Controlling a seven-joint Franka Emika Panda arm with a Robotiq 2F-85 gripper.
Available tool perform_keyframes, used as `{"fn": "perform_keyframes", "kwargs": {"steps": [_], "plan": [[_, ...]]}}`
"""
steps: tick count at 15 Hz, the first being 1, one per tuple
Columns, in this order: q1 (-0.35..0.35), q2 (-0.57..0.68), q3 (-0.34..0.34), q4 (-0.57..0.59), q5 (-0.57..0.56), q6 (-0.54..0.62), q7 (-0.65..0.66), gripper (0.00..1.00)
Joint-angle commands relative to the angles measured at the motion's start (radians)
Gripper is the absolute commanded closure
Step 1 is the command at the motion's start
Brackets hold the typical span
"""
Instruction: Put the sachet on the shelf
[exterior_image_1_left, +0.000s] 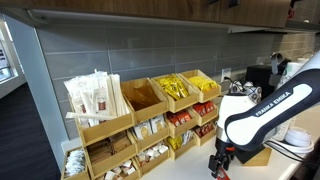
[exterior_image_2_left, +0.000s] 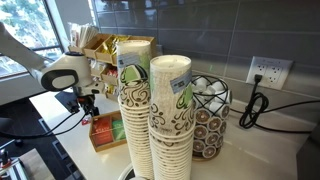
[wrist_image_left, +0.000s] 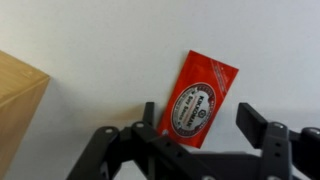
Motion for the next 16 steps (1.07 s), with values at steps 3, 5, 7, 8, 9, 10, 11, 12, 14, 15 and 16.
{"fn": "perform_keyframes", "kwargs": {"steps": [3,5,7,8,9,10,11,12,14,15,16], "plan": [[-0.018,0.030,0.009,0.007,-0.024,0.037,0.034,0.63],[-0.021,0.030,0.009,0.006,-0.024,0.043,0.032,0.78],[-0.023,0.029,0.008,0.006,-0.025,0.052,0.029,0.92],[-0.024,0.029,0.008,0.006,-0.024,0.056,0.029,0.98],[-0.024,0.028,0.007,0.007,-0.025,0.059,0.028,1.00],[-0.024,0.027,0.007,0.008,-0.024,0.061,0.026,1.00],[-0.024,0.023,0.006,0.009,-0.023,0.064,0.023,1.00],[-0.026,0.013,0.003,0.009,-0.022,0.066,0.020,1.00],[-0.030,-0.012,-0.002,0.004,-0.024,0.075,0.013,0.98],[-0.031,-0.027,-0.005,0.002,-0.023,0.081,0.006,0.99],[-0.033,-0.040,-0.009,0.000,-0.023,0.085,-0.001,0.98]]}}
